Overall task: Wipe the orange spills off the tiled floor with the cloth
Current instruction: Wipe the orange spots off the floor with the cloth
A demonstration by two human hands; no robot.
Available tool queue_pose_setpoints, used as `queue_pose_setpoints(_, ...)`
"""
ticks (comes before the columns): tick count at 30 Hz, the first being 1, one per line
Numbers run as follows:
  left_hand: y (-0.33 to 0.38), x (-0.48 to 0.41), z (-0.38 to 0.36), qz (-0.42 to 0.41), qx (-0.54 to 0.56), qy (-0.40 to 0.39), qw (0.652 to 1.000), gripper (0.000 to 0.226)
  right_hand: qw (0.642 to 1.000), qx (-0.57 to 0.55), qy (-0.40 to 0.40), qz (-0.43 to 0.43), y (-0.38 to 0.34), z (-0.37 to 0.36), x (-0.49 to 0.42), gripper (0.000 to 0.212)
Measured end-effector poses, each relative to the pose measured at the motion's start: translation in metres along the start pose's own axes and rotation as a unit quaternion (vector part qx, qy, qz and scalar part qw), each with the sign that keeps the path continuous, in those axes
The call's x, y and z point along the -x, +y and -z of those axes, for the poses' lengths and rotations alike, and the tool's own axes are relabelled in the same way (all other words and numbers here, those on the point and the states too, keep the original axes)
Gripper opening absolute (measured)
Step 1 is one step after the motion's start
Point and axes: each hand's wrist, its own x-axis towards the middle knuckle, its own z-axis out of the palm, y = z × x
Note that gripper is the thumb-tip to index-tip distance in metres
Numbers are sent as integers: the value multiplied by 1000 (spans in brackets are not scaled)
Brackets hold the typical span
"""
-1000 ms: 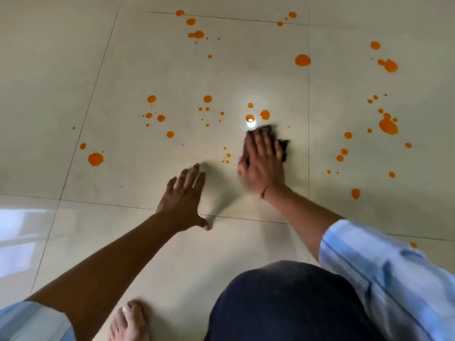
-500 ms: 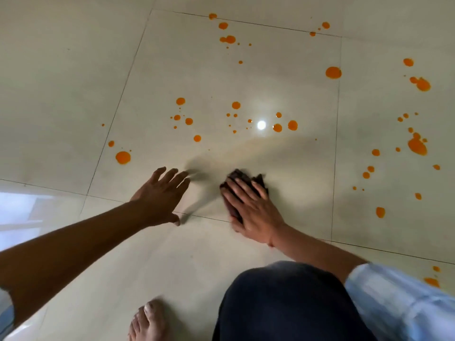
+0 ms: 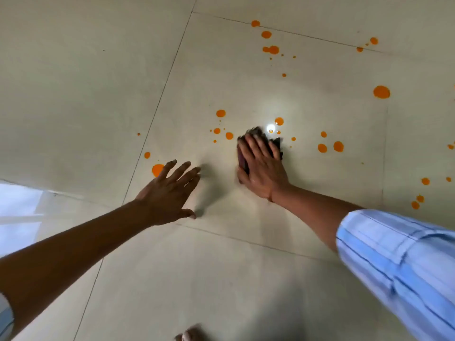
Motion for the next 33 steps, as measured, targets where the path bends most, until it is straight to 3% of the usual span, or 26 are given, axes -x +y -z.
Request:
queue_pose_setpoints(2, -20, -10, -3, 37, 23, 13, 999, 111, 996, -18, 12, -91, -26, 1, -38, 72)
queue_pose_setpoints(8, -97, -39, -7, 138, 138, -4, 981, 141, 1000, -12, 19, 11, -43, -6, -24, 73)
queue_pose_setpoints(10, -110, -42, -12, 138, 163, -10, 977, 141, 1000, -20, 15, 11, -42, -9, -16, 73)
queue_pose_setpoints(15, -108, -51, -22, 133, 177, 1, 975, 142, 991, -32, 25, -127, -57, 4, -105, 73)
queue_pose_setpoints(20, -105, -49, -10, 119, 185, -27, 975, 143, 999, -11, -25, -35, -74, 3, -53, 75)
queue_pose_setpoints(23, -108, -50, -1, 117, 187, -40, 974, 143, 998, -22, -42, -35, -70, 1, -29, 74)
queue_pose_setpoints(28, -112, -51, -15, 109, 172, -26, 979, 145, 985, -38, 18, -166, -53, 12, -128, 73)
queue_pose_setpoints(30, -120, -48, -19, 105, 177, -7, 979, 145, 991, -27, 28, -129, -69, 9, -150, 72)
queue_pose_setpoints(33, -130, -27, -24, 153, 229, 33, 961, 140, 999, -11, 12, 36, -87, -1, -100, 72)
